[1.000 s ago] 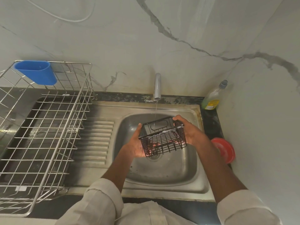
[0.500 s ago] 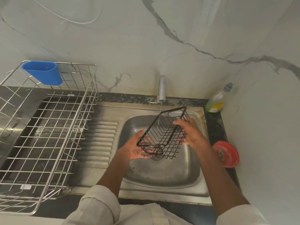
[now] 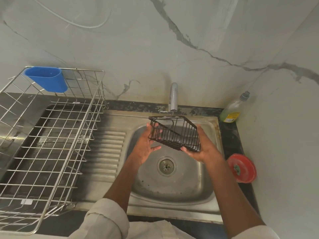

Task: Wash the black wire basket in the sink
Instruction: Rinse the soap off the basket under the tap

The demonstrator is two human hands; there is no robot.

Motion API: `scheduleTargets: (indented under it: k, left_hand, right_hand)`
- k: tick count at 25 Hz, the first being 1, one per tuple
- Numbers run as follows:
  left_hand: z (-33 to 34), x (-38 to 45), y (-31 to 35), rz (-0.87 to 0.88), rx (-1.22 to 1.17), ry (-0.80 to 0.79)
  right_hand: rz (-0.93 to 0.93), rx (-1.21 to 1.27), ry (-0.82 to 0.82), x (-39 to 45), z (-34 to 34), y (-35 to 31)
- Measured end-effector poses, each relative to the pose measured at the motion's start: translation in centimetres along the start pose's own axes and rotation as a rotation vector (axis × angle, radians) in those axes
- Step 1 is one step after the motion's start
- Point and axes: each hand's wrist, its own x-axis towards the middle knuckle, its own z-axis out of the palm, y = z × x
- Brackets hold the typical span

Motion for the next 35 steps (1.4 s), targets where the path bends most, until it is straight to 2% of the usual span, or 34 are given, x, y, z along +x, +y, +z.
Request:
scheduleTargets:
  k: [2,5,8,14,20,26,30,32,35]
  left_hand:
    - [0.5,0.4,1.1,-0.001,0.016,0.089]
    - [0.7,1.6,1.9,-0.091,0.075,0.224]
    - [0.5,2.8,1.3,-0.191,0.040,0.276]
    - [-0.4,3.4,-0.6,-0.294,-0.135,0.306]
    - [0.3,3.9,-1.7,-0.286,-0.041,0.243]
    - [0.7,3.3,-2.1,-0.284,0.023,0.245]
    - [0.2,2.2,-2.0,-0.241,-0.005,0.294]
    - [-0.2,1.9,-1.5,-0.222,-0.014,0.308]
    - [0.2,1.7,-0.5,-0.193,0.004,0.335]
  right_hand:
    - [0.068,-0.002,-0.003,0.3,0.1,0.6]
    - [0.189,-0.020,0.034,0.6,-0.1,1.4]
    - [0.206,-0.100,0.082,0.8,0.0,1.9]
    - [0.095,-0.295,0.135,1.0,0.1,2.2]
    - [0.045,-0.347,0.234,0.8,-1.6,3.4]
    - [-0.010,-0.410,0.269,0.2,-2.5,3.8]
    - [-0.106,-0.558,0.307,0.0,-2.0,4.1]
    - [-0.173,-0.707,0.319,-0.2,-1.5,4.5]
    - [-0.399,-0.904,0.342,-0.6,-0.4,4.8]
